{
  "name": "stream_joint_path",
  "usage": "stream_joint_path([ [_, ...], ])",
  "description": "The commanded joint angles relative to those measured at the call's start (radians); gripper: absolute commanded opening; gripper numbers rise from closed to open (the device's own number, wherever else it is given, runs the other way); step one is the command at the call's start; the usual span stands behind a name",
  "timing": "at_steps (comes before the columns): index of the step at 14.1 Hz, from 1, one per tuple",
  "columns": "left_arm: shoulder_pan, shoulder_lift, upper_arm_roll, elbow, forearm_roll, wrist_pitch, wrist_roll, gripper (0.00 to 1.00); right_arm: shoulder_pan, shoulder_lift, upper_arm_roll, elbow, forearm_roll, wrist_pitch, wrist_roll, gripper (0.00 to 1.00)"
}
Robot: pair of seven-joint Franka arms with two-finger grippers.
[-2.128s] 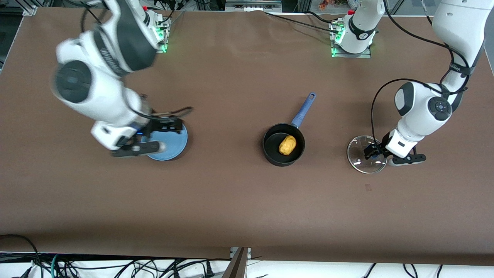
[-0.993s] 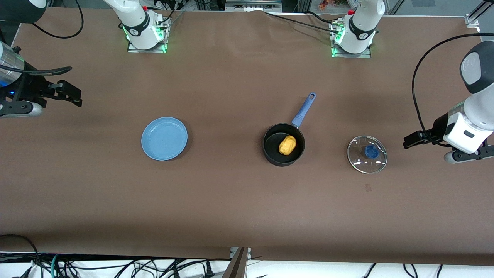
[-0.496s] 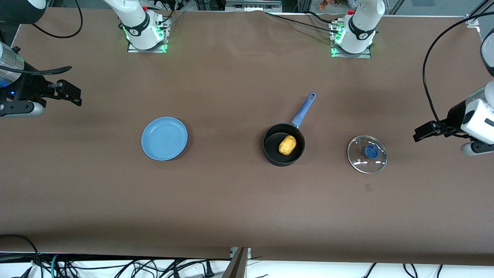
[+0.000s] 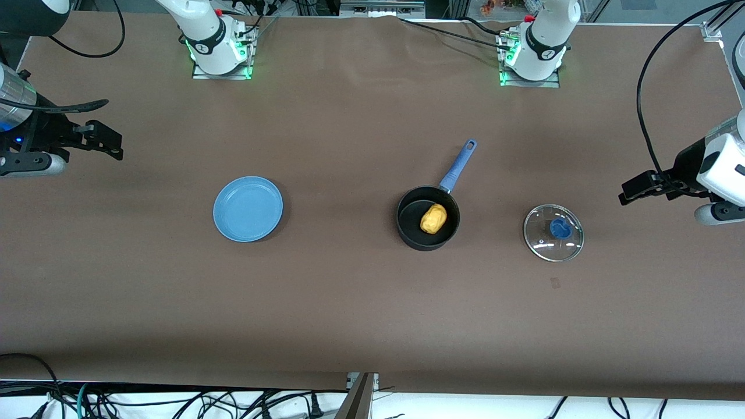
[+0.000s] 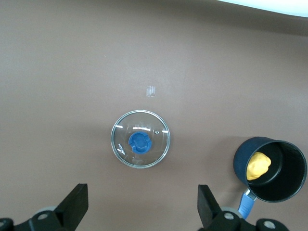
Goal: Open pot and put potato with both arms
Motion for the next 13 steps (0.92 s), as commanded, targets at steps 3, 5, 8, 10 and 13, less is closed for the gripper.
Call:
stream_joint_path([
  [3,-0.139,-0.03,0.124,0.032,-0.021,-0.032,0.02,1.0,-0.011,-0.003,0.012,0.009,-0.01,-0.003,-0.015,1.0],
  [5,-0.232,-0.05,0.212,0.024,-0.024,-0.032,0.02,1.0,-0.012,-0.003,0.012,0.009,-0.009,-0.003,-0.015,1.0],
  [8,-0.381,-0.082,0.327,0.018,-0.025,-0.046,0.018,1.0,-0.012,-0.003,0.012,0.009,-0.012,-0.003,-0.016,1.0],
  [10,-0.415,-0.103,0.344,0.003,-0.025,-0.047,0.018,1.0,-0.012,-0.003,0.012,0.009,-0.01,-0.003,-0.016,1.0],
  [13,-0.434,-0.136,0.391,-0.024,-0.106,-0.046,0.018,1.0,-0.012,-0.003,0.012,0.009,-0.006,-0.002,-0.015,1.0],
])
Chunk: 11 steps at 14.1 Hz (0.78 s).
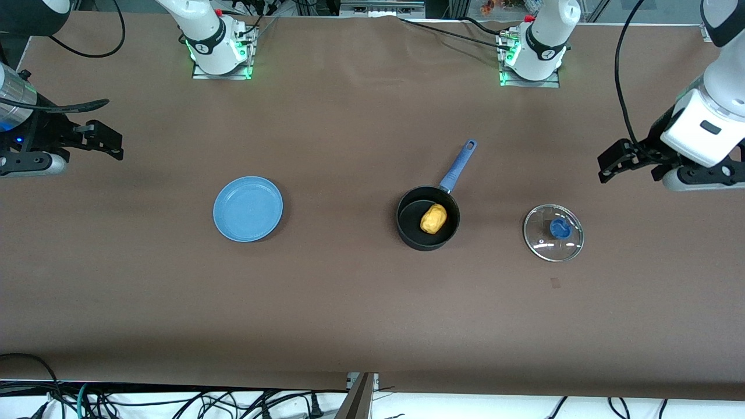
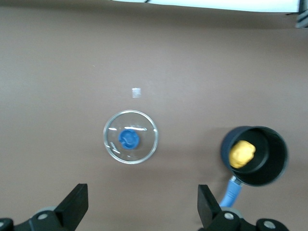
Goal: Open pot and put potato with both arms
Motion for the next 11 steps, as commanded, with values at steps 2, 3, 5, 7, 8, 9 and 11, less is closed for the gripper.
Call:
stream_joint_path([
  [2,-0.023,-0.044,0.067,-0.057,-0.092,-0.002,0.025,1.0,-0.012,-0.003,0.011,0.009,-0.004,-0.002,-0.014,1.0],
  [3,-0.023,-0.048,0.068,-0.071,-0.08,0.007,0.035,1.0,-0.012,-0.003,0.011,0.009,-0.003,-0.002,-0.014,1.0],
  [5,-0.029,-0.051,0.099,-0.071,-0.077,0.007,0.06,1.0,-0.012,-0.003,0.011,0.009,-0.003,-0.002,-0.014,1.0],
  [7,-0.028,-0.048,0.102,-0.071,-0.052,0.009,0.145,1.0,-0.012,-0.003,0.011,0.009,-0.003,0.0,-0.014,1.0],
  [8,-0.02,-0.039,0.102,-0.071,-0.052,0.021,0.147,1.0,-0.012,-0.003,0.011,0.009,-0.003,0.0,-0.014,1.0],
  [9,-0.012,-0.025,0.099,-0.068,-0.052,0.027,0.15,1.0,-0.012,-0.003,0.011,0.009,-0.003,0.0,-0.014,1.0],
  [11,-0.012,-0.016,0.099,-0.055,-0.054,0.021,0.142,1.0,-0.012,-0.003,0.011,0.009,-0.003,0.0,-0.013,1.0],
])
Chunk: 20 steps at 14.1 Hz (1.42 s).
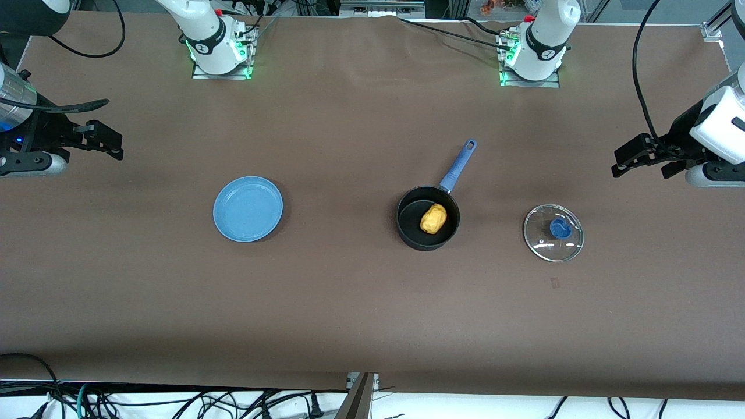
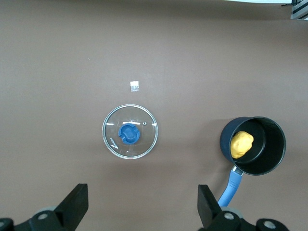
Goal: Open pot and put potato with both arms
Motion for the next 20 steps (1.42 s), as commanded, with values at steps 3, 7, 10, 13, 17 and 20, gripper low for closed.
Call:
stream_joint_path([
  [3,-0.006,0.015,0.005,-0.004,0.012,0.015,0.032,1.0,-0.012,-0.003,0.011,0.009,-0.003,-0.001,-0.013,1.0],
  [7,-0.004,0.047,0.005,0.038,0.029,0.018,0.032,1.0,-0.012,-0.003,0.011,0.009,-0.003,0.001,-0.011,1.0],
  [10,-0.007,0.049,0.005,0.04,0.039,0.02,0.032,1.0,-0.012,-0.003,0.011,0.009,-0.003,0.002,-0.011,1.0],
  [13,-0.006,0.053,0.005,0.04,0.037,0.02,0.035,1.0,-0.012,-0.003,0.011,0.009,-0.003,0.002,-0.011,1.0],
  [17,-0.006,0.055,0.005,0.042,0.037,0.02,0.035,1.0,-0.009,-0.003,0.013,0.009,-0.003,0.005,-0.011,1.0],
  [20,-0.004,0.055,0.005,0.042,0.037,0.02,0.035,1.0,-0.008,-0.003,0.013,0.009,-0.003,0.005,-0.014,1.0],
])
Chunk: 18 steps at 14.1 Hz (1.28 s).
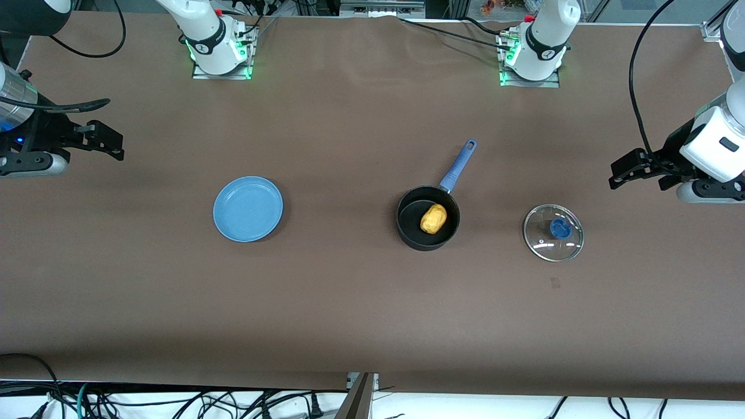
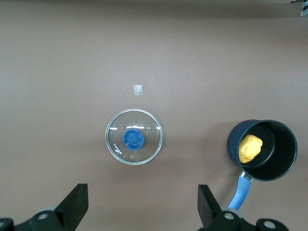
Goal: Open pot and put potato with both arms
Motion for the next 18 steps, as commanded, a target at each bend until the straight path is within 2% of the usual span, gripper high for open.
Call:
stream_joint_path([
  [1,-0.005,0.013,0.006,0.027,0.019,-0.005,0.018,1.0,-0.006,-0.003,0.01,0.009,-0.004,0.0,-0.014,1.0],
  [18,-0.008,0.025,0.004,0.029,0.014,-0.004,0.019,1.0,-0.006,-0.001,0.013,0.009,-0.003,0.002,-0.014,1.0],
])
